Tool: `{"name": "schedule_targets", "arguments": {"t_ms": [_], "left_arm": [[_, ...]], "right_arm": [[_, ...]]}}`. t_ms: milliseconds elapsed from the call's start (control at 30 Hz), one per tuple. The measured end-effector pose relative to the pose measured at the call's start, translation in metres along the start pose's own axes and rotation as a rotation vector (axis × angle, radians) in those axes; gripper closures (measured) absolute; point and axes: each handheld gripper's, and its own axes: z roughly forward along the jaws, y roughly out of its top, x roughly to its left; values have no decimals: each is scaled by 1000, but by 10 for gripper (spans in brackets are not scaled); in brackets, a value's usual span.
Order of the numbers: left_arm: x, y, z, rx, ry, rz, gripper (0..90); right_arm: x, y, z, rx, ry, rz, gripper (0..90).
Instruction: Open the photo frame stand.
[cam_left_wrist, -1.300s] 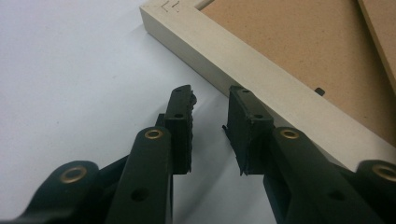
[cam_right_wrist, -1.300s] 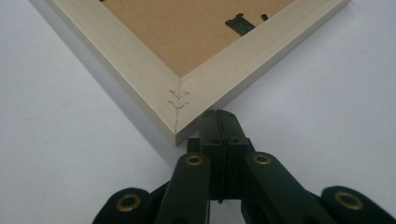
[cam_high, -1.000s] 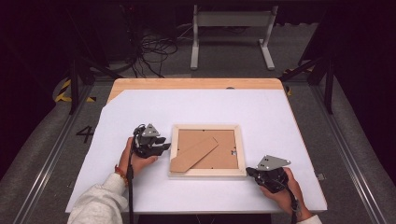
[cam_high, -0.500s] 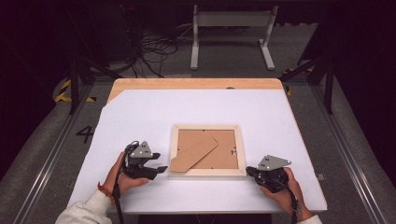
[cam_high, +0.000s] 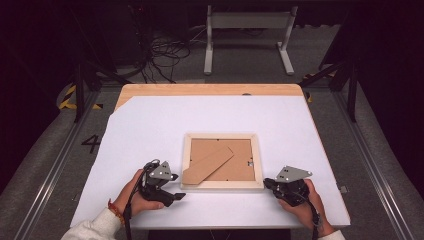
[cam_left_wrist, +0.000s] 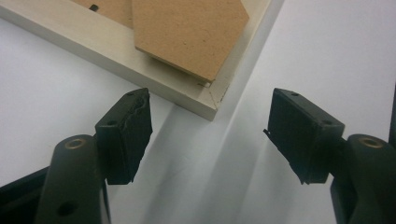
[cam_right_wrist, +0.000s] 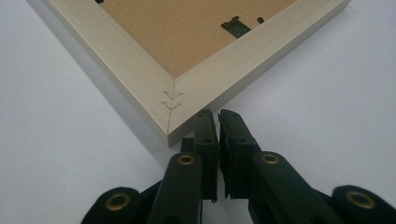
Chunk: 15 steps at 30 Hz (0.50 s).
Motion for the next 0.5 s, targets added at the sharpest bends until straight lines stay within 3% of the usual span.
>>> {"name": "schedule_targets", "arguments": {"t_ms": [67, 133, 233, 333, 500], "left_arm": [[0, 2, 2, 4, 0, -1, 308], [0, 4, 4, 3, -25, -4, 302], [0, 7, 7, 11, -16, -2, 272], [3, 9, 7, 0, -29, -26, 267], [1, 10, 7, 6, -36, -32, 239]], "right_arm": [[0, 0, 0, -1, 2, 1, 853], [0, 0, 0, 2, 0, 0, 854], [0, 0, 0, 2, -1, 1, 854], [0, 0, 0, 3, -2, 2, 852], [0, 0, 0, 3, -1, 6, 843]]}}
